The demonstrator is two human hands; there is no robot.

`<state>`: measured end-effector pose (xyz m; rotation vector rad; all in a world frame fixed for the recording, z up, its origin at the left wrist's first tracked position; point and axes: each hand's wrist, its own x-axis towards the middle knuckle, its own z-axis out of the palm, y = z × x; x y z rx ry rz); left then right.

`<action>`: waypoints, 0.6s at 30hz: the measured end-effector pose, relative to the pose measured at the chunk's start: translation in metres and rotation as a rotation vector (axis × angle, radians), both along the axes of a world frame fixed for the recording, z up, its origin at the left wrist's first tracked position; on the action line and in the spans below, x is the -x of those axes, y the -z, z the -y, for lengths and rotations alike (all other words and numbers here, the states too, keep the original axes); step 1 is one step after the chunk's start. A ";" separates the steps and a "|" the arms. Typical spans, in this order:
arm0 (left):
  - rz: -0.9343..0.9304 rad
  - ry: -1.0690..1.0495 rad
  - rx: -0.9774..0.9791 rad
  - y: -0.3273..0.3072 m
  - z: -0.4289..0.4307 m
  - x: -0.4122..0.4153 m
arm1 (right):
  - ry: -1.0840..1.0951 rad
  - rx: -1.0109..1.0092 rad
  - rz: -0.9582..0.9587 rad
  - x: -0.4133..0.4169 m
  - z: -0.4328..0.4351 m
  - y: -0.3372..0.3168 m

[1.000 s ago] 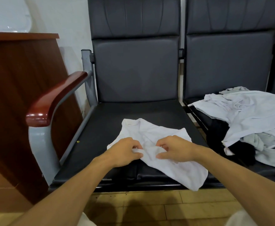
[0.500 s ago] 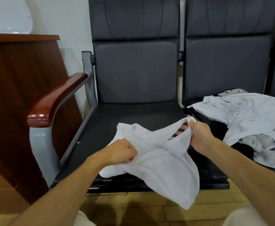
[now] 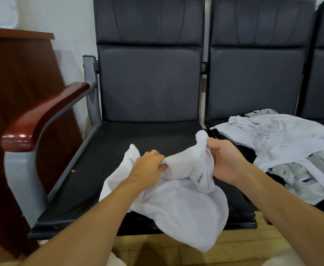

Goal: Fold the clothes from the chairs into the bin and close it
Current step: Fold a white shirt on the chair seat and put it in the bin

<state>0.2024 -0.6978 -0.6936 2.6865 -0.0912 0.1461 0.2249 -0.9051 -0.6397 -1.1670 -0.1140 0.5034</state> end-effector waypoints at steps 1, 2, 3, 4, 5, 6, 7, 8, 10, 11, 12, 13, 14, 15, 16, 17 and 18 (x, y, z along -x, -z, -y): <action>0.005 -0.019 0.030 0.000 0.001 -0.001 | -0.002 0.007 0.012 -0.002 0.002 0.002; 0.029 -0.045 0.068 -0.001 0.002 -0.002 | 0.004 0.006 0.017 -0.004 0.005 0.003; 0.068 -0.077 0.076 -0.003 0.002 -0.002 | 0.020 0.012 0.019 -0.006 0.007 0.004; 0.107 -0.115 0.078 -0.006 0.003 -0.002 | 0.043 0.023 0.021 -0.007 0.010 0.005; 0.141 -0.152 0.110 -0.009 0.003 -0.002 | 0.062 0.036 0.023 -0.010 0.013 0.006; 0.171 -0.173 0.177 -0.012 0.003 -0.003 | 0.064 0.053 0.039 -0.012 0.016 0.007; 0.189 -0.174 0.259 -0.015 0.002 -0.002 | 0.055 0.076 0.071 -0.013 0.018 0.007; 0.207 -0.155 0.329 -0.017 0.001 -0.001 | 0.024 0.104 0.118 -0.014 0.019 0.007; 0.206 -0.073 0.372 -0.021 -0.002 0.004 | -0.139 0.170 0.199 -0.010 0.017 0.007; 0.180 -0.013 0.351 -0.021 -0.006 0.007 | -0.249 0.215 0.226 -0.006 0.015 0.006; 0.128 0.047 0.296 -0.020 -0.010 0.011 | -0.367 0.271 0.228 -0.001 0.014 0.004; 0.040 0.097 0.210 -0.017 -0.016 0.014 | -0.477 0.334 0.211 0.003 0.013 0.004; -0.074 0.134 0.113 -0.015 -0.022 0.017 | -0.560 0.403 0.194 0.005 0.013 0.005; -0.188 0.160 0.031 -0.011 -0.028 0.021 | -0.602 0.475 0.195 0.007 0.013 0.006; -0.293 0.176 -0.022 -0.010 -0.033 0.026 | -0.595 0.559 0.221 0.009 0.012 0.006; -0.372 0.183 -0.043 -0.011 -0.035 0.030 | -0.531 0.645 0.264 0.009 0.010 0.009; -0.434 0.183 -0.037 -0.015 -0.036 0.037 | -0.427 0.731 0.318 0.008 0.009 0.013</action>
